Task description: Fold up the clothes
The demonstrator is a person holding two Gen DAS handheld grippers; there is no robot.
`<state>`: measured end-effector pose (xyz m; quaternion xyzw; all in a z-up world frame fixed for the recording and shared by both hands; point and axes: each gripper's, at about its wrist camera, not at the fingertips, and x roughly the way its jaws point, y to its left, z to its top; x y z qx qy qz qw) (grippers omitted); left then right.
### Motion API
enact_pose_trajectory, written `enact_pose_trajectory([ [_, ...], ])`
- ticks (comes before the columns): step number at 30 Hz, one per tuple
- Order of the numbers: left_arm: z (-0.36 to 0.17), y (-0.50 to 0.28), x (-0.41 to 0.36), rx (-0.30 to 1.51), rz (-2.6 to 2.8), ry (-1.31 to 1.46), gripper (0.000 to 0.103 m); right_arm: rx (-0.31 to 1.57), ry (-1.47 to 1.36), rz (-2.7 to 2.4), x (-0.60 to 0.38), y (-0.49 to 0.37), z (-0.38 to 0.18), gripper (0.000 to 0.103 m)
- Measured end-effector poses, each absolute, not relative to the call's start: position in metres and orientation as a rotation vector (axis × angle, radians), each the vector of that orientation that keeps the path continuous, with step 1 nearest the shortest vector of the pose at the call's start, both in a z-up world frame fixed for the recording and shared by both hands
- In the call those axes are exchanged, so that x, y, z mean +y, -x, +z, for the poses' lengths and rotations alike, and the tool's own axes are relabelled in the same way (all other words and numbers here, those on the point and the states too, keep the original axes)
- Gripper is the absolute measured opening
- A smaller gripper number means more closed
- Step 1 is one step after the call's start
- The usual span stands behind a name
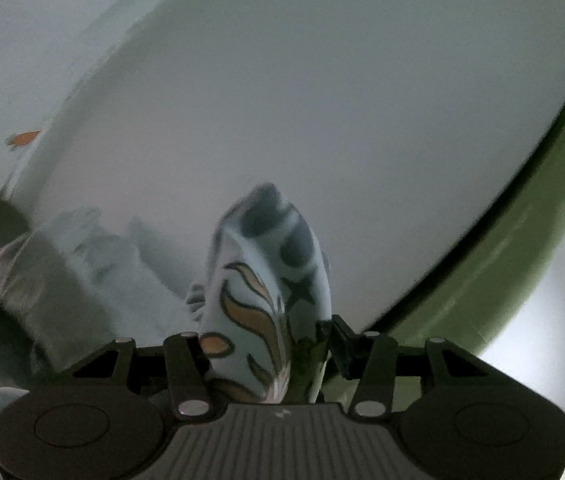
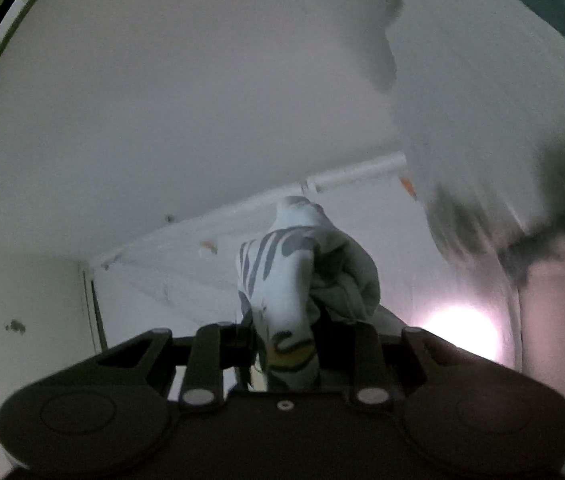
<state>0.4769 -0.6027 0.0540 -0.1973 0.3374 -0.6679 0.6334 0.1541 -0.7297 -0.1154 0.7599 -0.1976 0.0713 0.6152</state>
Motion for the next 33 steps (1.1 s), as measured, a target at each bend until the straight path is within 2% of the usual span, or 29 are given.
enact_pose_trajectory([
  [4,0.074,-0.489,-0.668,0.738,-1.496,0.291,0.051,-0.477,-1.694,0.117,-0.771,-0.175,-0.110,0.028],
  [8,0.072,-0.500,-0.719,0.706,-1.431,0.138,0.052,-0.385,-1.476,-0.065,-0.804,-0.189,-0.091,0.030],
  [9,0.065,-0.505,-0.733,0.690,-1.386,0.083,0.053,-0.326,-1.360,-0.173,-0.810,-0.192,-0.080,0.032],
  [10,0.057,-0.509,-0.748,0.667,-1.317,0.012,0.053,-0.236,-1.169,-0.347,-0.808,-0.198,-0.064,0.039],
  [11,0.048,-0.513,-0.761,0.641,-1.246,-0.058,0.055,-0.148,-0.972,-0.511,-0.806,-0.204,-0.049,0.055],
  [13,0.028,-0.520,-0.780,0.594,-1.134,-0.171,0.055,-0.059,-0.621,-0.757,-0.791,-0.222,-0.040,0.068],
  [15,0.010,-0.527,-0.793,0.570,-1.097,-0.213,0.057,-0.006,-0.284,-0.947,-0.774,-0.241,-0.040,0.069],
  [17,-0.001,-0.531,-0.799,0.540,-1.100,-0.195,0.064,0.022,-0.116,-0.990,-0.761,-0.253,-0.040,0.065],
  [20,-0.015,-0.533,-0.802,0.461,-1.124,-0.154,0.095,-0.009,-0.090,-0.882,-0.750,-0.258,-0.043,0.056],
  [23,-0.036,-0.551,-0.822,0.542,-1.127,-0.182,0.096,0.145,-0.217,-0.877,-0.773,-0.272,-0.064,0.045],
  [24,-0.044,-0.561,-0.829,0.595,-1.141,-0.176,0.096,0.203,-0.256,-0.892,-0.778,-0.278,-0.076,0.046],
  [29,-0.088,-0.592,-0.839,0.844,-1.190,-0.065,0.100,0.251,-0.295,-0.934,-0.790,-0.285,-0.092,0.052],
  [33,-0.096,-0.612,-0.838,0.918,-1.194,0.007,0.099,0.275,-0.290,-0.944,-0.796,-0.299,-0.087,0.056],
])
